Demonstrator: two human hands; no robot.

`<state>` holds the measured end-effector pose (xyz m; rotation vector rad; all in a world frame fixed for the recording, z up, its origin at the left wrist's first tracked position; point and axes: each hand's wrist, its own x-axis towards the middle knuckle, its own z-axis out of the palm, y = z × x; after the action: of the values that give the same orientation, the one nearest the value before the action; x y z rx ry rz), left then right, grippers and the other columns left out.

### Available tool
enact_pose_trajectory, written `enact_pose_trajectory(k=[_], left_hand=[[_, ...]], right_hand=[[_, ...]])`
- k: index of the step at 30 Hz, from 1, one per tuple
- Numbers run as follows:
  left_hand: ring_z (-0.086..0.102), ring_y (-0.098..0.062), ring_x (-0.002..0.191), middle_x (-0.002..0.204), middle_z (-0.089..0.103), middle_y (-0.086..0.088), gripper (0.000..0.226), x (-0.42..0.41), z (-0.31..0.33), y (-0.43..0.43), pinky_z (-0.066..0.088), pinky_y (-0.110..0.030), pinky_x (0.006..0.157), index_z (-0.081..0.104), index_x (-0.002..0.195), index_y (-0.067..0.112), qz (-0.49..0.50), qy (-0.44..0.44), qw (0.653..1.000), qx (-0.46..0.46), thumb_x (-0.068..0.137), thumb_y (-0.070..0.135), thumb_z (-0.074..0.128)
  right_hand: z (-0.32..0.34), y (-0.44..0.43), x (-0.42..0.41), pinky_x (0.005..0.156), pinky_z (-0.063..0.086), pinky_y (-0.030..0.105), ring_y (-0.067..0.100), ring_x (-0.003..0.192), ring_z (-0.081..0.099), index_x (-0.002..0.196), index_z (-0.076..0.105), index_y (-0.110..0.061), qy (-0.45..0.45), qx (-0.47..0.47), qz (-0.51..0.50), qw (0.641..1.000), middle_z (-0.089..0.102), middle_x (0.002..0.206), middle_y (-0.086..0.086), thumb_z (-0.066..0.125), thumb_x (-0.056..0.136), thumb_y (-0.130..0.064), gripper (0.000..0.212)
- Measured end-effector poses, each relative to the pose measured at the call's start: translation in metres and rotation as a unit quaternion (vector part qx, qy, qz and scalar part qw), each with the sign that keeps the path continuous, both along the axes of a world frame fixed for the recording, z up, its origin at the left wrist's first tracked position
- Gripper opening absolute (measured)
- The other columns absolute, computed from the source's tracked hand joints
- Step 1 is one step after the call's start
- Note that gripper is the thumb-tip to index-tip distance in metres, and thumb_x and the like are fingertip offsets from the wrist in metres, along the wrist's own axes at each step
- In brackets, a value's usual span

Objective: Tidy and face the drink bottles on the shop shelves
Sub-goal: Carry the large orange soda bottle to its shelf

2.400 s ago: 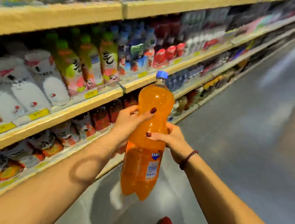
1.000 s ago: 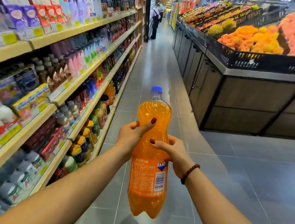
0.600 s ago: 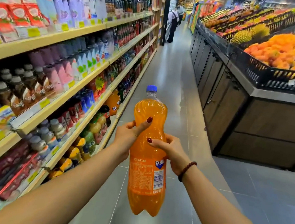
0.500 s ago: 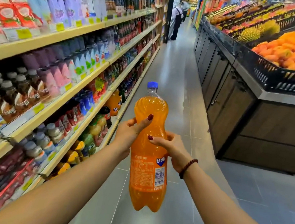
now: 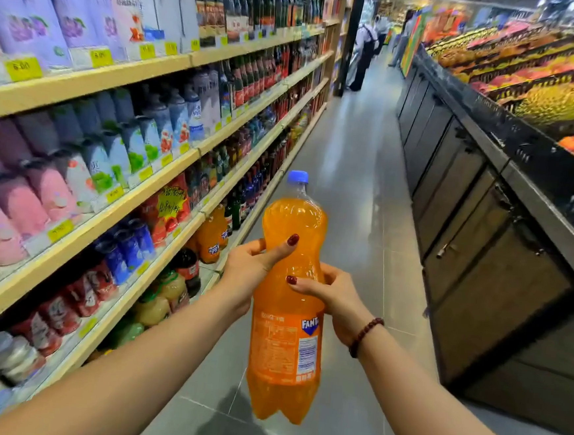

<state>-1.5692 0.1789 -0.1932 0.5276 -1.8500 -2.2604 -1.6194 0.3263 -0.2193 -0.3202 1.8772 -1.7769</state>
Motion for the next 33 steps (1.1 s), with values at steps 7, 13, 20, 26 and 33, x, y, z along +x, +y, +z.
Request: enact_pose_trajectory(k=[7, 13, 20, 26, 33], left_hand=[[0.073, -0.021, 0.080, 0.090, 0.076, -0.004, 0.054, -0.120, -0.003, -0.032, 0.058, -0.031, 0.060, 0.069, 0.100, 0.015, 0.024, -0.010, 1.000, 0.002, 0.057, 0.045, 0.078], [0.073, -0.021, 0.079, 0.088, 0.076, -0.004, 0.050, -0.227, -0.012, -0.047, 0.057, -0.028, 0.059, 0.071, 0.095, 0.015, 0.086, -0.022, 0.996, -0.008, 0.057, 0.046, 0.077], [0.073, -0.020, 0.081, 0.090, 0.076, -0.003, 0.058, -0.325, -0.015, -0.073, 0.058, -0.029, 0.062, 0.072, 0.096, 0.017, 0.172, -0.034, 0.984, 0.006, 0.051, 0.053, 0.079], [0.073, -0.023, 0.080, 0.090, 0.076, -0.004, 0.062, -0.375, -0.032, -0.118, 0.058, -0.032, 0.061, 0.072, 0.099, 0.018, 0.236, -0.038, 0.970, 0.033, 0.048, 0.053, 0.081], [0.073, -0.021, 0.083, 0.092, 0.076, -0.001, 0.066, -0.423, -0.067, -0.201, 0.058, -0.035, 0.069, 0.071, 0.102, 0.021, 0.321, -0.033, 0.946, 0.043, 0.045, 0.054, 0.081]], right_hand=[[-0.005, -0.035, -0.128, 0.074, 0.059, 0.035, 0.021, 0.092, 0.071, 0.111, 0.063, -0.018, -0.013, -0.016, 0.038, 0.999, 0.073, 0.104, 0.001, 0.083, 0.057, -0.039, 0.062], [-0.016, -0.058, -0.252, 0.068, 0.057, 0.030, 0.018, 0.089, 0.072, 0.107, 0.064, -0.021, -0.017, -0.017, 0.106, 0.994, 0.075, 0.099, -0.003, 0.081, 0.059, -0.035, 0.053], [-0.015, -0.098, -0.375, 0.064, 0.056, 0.025, 0.017, 0.088, 0.072, 0.107, 0.064, -0.022, -0.025, -0.016, 0.209, 0.978, 0.075, 0.096, -0.005, 0.084, 0.053, -0.038, 0.059], [-0.033, -0.156, -0.442, 0.066, 0.056, 0.025, 0.018, 0.090, 0.072, 0.111, 0.064, -0.017, -0.044, -0.013, 0.276, 0.960, 0.075, 0.099, -0.001, 0.081, 0.061, -0.025, 0.053], [-0.063, -0.261, -0.508, 0.069, 0.057, 0.029, 0.021, 0.091, 0.071, 0.109, 0.065, -0.014, -0.046, 0.003, 0.357, 0.933, 0.074, 0.101, 0.003, 0.081, 0.058, -0.019, 0.054]])
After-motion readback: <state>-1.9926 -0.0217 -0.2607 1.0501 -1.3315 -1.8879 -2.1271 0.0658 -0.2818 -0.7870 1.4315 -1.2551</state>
